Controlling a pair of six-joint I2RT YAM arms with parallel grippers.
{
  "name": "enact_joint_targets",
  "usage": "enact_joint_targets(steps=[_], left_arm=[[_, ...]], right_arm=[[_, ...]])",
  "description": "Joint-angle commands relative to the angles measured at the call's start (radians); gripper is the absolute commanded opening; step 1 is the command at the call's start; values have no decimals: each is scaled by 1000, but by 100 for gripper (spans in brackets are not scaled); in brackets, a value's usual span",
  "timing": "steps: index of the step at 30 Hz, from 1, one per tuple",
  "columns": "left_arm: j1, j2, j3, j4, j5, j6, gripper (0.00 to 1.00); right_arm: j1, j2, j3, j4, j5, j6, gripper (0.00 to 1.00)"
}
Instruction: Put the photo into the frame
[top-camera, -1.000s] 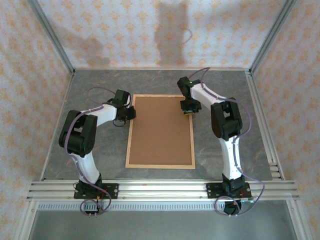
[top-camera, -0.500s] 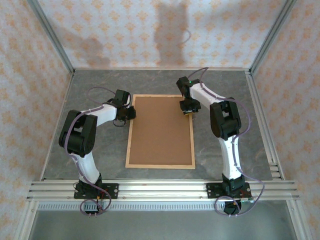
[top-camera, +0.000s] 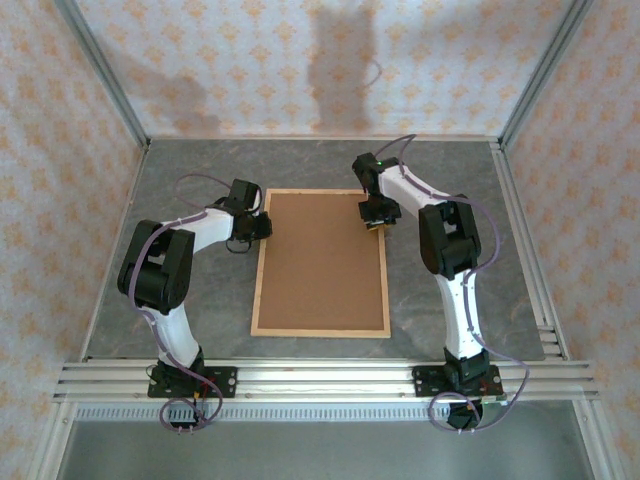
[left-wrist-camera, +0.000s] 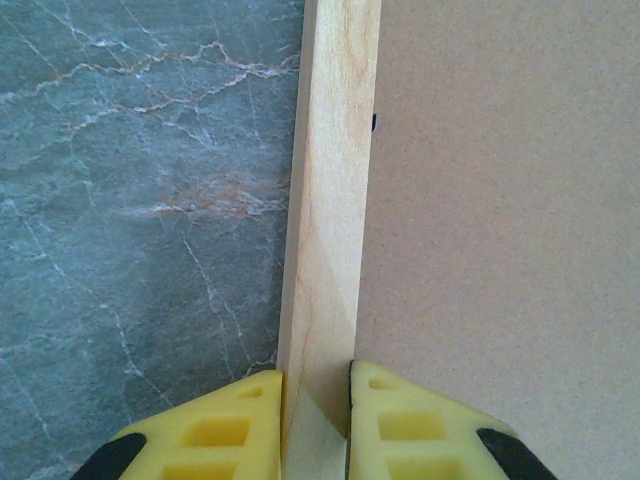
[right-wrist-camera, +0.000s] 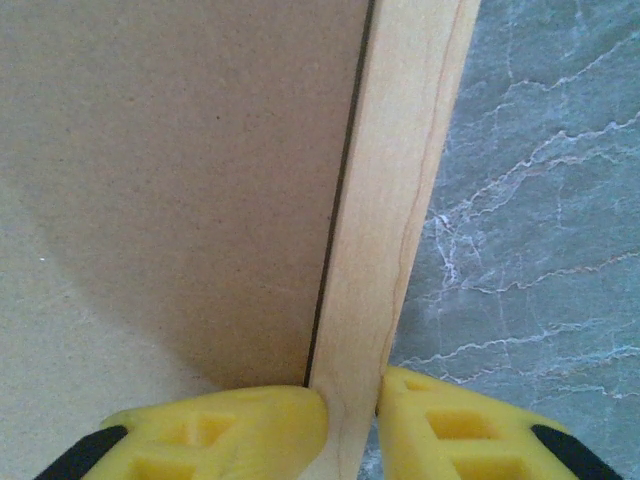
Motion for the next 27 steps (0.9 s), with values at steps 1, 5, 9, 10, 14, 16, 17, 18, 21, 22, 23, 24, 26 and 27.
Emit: enact_joint_targets(steps=[1,5,9,10,14,16,17,18,21,22,23,24,26,27], left_arm=[[-17,56,-19,-37,51,-7,17],[-16,57,-17,-39,50,-7,18],[-16,57,-19,-37,51,-6,18],[-16,57,-19,-37,52,-7,18],[-16,57,-19,-36,52,-6,18],[-16,56,-19,-37,54,-7,18],[-16,56,-19,-37,53,-6,18],[-16,55,-20,-36,53,-6,18],[-16,54,-20,-37,52,-6,18],[-16,54,-20,-37,55,-7,18],[-16,55,-19,-37,54,-7,18],[-16,56,-20,-37,54,-9,18],[-16,56,-20,-35,55,-9,18],[-16,56,-20,-34,57,-9,18]], right_arm=[[75,107,-37,-12,-198,-1,32],[75,110,-34,-15,-215,3,32],[75,109,-34,-15,-235,16,32],[75,109,-34,-14,-240,22,32],[75,108,-36,-7,-252,50,32],[75,106,-38,-1,-257,66,32],[75,106,-40,1,-257,74,32],[75,105,-41,4,-257,82,33],[73,100,-51,22,-275,108,33],[74,100,-52,25,-275,113,33],[73,99,-54,26,-275,114,33],[73,99,-55,27,-273,118,33],[73,96,-60,33,-271,119,33],[73,96,-61,32,-270,120,33]])
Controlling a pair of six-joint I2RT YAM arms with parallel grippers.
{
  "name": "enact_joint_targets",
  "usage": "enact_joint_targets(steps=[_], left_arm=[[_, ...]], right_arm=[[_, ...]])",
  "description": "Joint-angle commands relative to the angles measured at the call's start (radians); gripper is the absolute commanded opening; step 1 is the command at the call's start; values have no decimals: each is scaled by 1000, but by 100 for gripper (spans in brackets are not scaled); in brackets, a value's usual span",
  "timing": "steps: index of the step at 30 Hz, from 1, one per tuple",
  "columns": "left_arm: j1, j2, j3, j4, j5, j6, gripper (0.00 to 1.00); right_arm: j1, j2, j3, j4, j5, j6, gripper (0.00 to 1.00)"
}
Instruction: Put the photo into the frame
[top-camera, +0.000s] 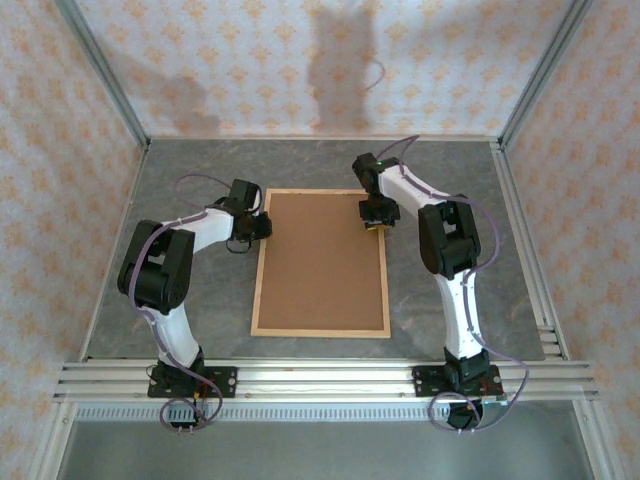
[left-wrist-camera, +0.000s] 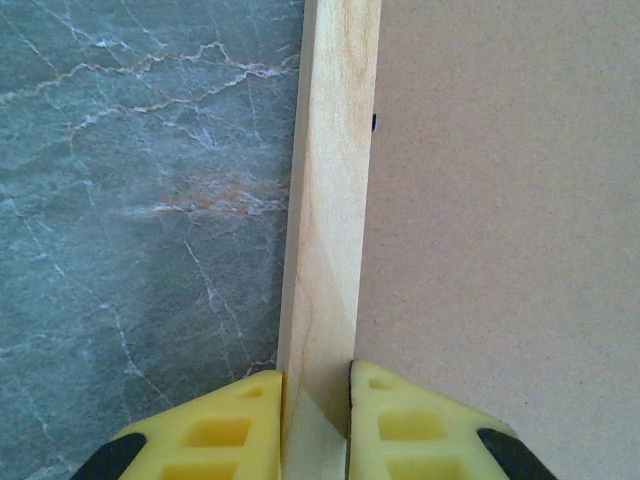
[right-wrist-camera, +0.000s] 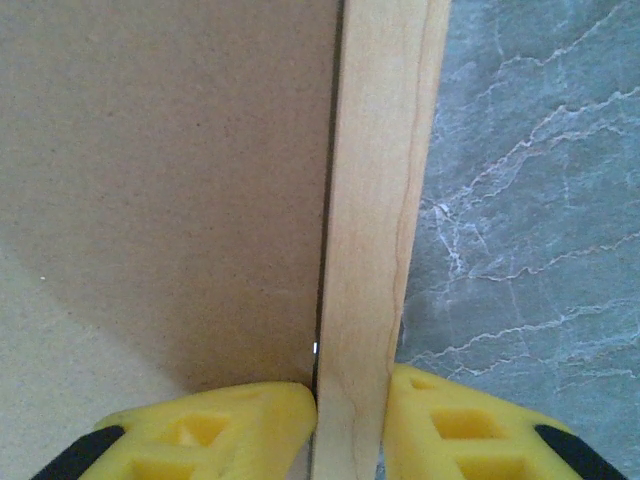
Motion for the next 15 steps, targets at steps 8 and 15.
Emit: enact_joint_targets(steps=[8,15], left_arm=[[-16,51,-22,-36,55,-8,18],[-16,53,-21,-34,60,-10,18]], right_arm=[[63,88,-65,42,-248,29,32],[56,89,-67,80,-347,3,33]])
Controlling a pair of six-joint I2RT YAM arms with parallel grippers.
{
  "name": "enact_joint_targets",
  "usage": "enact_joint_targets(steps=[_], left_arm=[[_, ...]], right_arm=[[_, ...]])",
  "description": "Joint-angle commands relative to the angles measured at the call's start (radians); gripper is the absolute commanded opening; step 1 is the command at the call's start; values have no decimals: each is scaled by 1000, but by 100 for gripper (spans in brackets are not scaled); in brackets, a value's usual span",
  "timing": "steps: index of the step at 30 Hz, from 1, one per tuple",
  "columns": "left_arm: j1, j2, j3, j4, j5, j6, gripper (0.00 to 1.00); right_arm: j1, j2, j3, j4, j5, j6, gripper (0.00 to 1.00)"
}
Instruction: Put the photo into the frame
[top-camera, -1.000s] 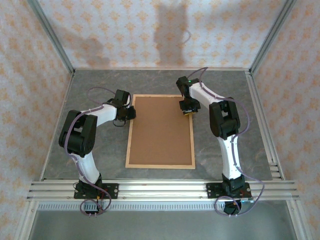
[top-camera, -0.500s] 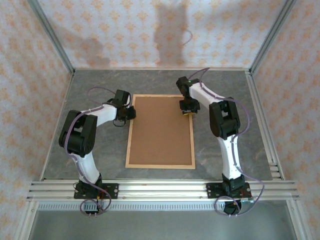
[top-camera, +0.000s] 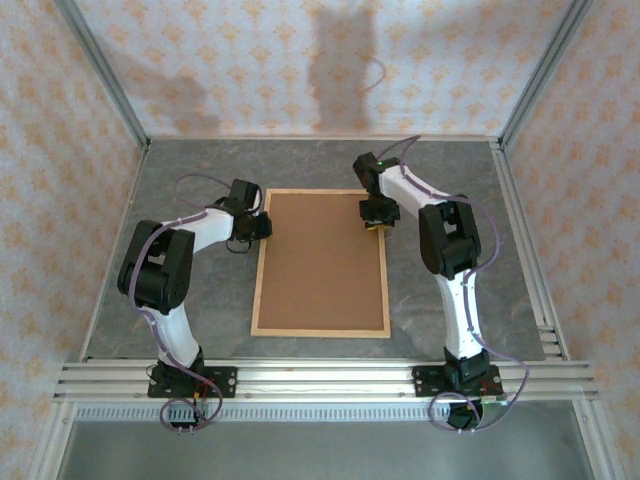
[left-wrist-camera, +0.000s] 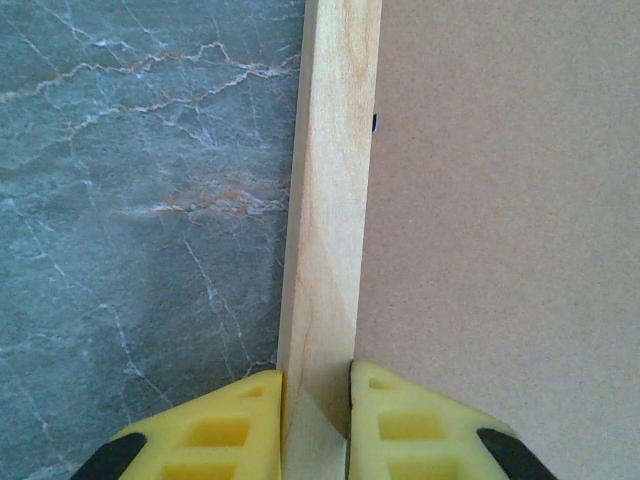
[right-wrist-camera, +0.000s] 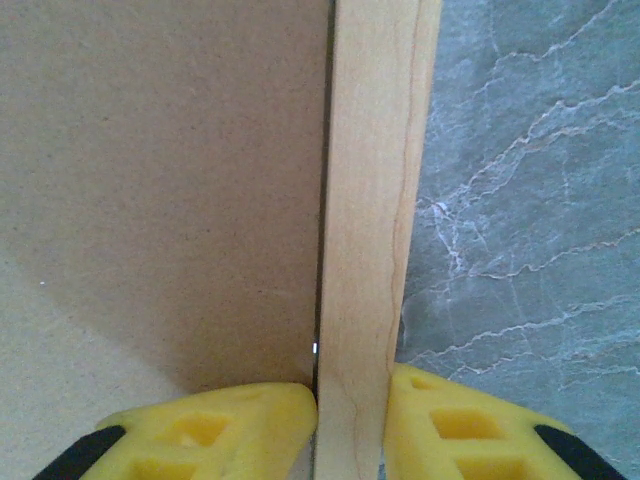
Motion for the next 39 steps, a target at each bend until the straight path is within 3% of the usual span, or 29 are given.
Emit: enact_joint_targets(steps=[1,16,39], left_arm=[[-16,53,-22,-33,60,-9,18],[-16,53,-22,-32,63,-8,18],[-16,56,-22,-31,61,-11,18]], right_arm=[[59,93,-60,76,-340,-14,34],[41,93,-61,125,-403,0,40],[-21,-163,-154,98,-203,-6,61]])
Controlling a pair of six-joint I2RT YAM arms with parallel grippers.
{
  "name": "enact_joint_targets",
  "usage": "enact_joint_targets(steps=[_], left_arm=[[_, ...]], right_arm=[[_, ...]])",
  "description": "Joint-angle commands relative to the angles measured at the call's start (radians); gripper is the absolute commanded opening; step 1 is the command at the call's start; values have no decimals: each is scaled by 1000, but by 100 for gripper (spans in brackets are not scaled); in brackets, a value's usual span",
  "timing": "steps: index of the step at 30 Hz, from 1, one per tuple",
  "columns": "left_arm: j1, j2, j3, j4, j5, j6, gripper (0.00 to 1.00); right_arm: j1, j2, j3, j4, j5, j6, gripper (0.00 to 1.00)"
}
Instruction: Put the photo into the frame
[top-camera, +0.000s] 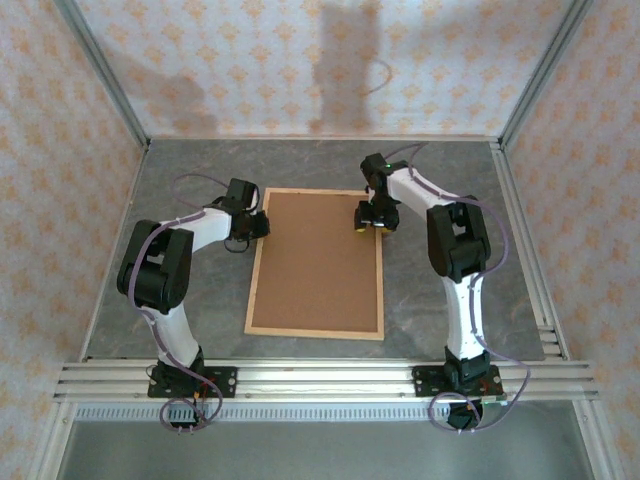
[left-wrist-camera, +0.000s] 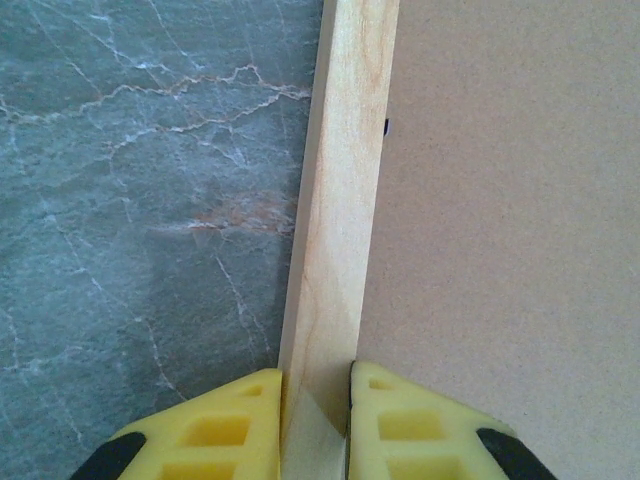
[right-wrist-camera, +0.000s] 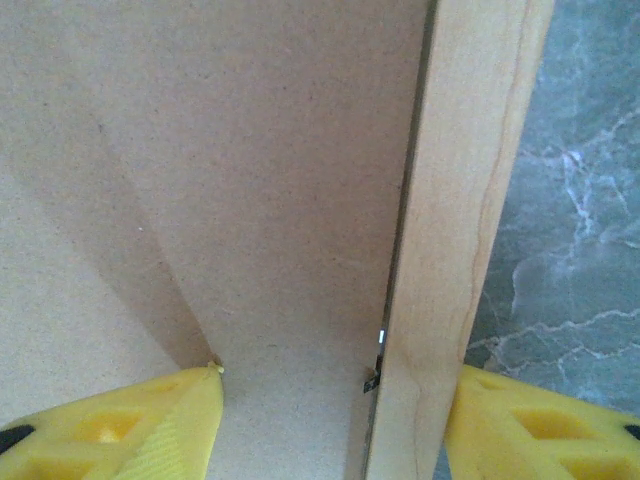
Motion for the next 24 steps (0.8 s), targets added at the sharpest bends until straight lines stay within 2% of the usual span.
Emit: enact_joint_targets(steps=[1,6,12,16,21,24], left_arm=[[-31,57,-22,-37,67,-11,17],[-32,56,-22,-39,65,-11,18],[-31,57,-22,-39,61,-13,17],[-31,58,-23,-41,57,-13,18],[-32,62,-23,-42,51,-14,18],[-32,62,-24,-41,49,-15,18]], right_arm=[[7,-79,-41,7,-8,-1,61],[-14,-118,-71,13,33,6,58],[-33,-201,-151,-9,99,31,68],[-36,-296,-257,-17,113,55,69],[-30,-401,-403,14,-9,78,62],[1,-439,-466,27,-33,91,55]])
